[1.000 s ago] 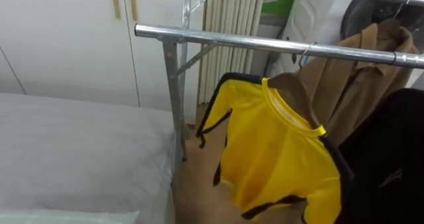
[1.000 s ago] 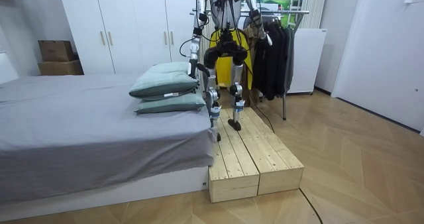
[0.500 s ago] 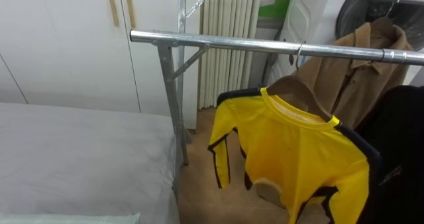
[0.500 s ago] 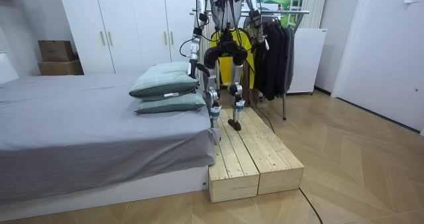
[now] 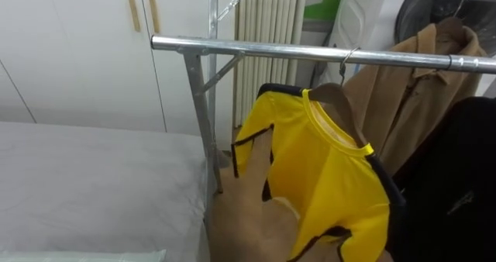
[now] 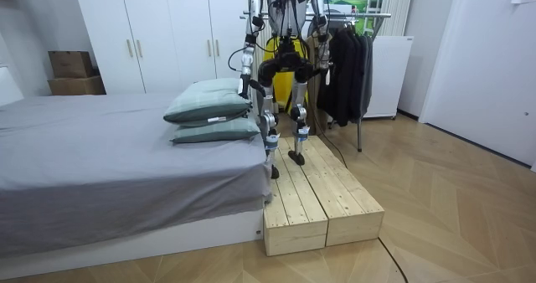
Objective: Hang clothes
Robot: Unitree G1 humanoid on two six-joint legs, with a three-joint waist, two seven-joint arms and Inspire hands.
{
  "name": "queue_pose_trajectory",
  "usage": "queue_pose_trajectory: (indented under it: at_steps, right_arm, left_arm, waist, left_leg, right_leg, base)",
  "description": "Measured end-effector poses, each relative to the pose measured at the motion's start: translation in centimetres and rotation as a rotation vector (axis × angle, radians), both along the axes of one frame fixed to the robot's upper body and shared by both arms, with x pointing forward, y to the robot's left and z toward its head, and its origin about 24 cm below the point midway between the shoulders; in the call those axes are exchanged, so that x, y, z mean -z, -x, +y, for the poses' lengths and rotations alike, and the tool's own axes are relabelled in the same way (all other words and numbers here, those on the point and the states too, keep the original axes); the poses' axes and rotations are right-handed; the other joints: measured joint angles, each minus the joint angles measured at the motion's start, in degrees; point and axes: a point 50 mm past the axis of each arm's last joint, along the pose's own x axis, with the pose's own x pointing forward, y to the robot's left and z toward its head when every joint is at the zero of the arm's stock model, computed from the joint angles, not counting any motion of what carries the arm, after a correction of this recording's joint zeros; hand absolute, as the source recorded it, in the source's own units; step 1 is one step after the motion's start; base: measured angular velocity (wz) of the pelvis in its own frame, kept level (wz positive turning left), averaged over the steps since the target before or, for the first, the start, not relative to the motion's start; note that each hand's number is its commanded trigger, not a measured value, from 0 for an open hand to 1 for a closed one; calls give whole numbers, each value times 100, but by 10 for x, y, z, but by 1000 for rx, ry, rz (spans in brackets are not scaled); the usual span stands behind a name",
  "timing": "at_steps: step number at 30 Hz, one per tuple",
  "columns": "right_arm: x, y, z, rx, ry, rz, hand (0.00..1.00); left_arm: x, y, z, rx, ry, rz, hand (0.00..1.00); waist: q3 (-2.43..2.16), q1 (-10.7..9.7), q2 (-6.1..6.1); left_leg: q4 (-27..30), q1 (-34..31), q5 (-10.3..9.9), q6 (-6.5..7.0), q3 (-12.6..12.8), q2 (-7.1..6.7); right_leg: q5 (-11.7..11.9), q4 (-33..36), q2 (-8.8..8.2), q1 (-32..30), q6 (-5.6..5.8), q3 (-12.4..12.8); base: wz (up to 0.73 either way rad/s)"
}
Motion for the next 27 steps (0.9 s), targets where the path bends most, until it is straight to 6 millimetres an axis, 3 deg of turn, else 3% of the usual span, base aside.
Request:
queue_pose_trajectory:
  at_steps: [27]
  right_arm:
    - [4,-14,4,-38,-19,5,0]
  left_arm:
    - [5,-8,-11,9,25,13,0]
  waist:
    - [9,2,180]
  left_leg:
    - [-14,0,1,-1,-76,6]
  right_leg:
    - [-7,-29,5,2,-9,-33]
  base:
    - [0]
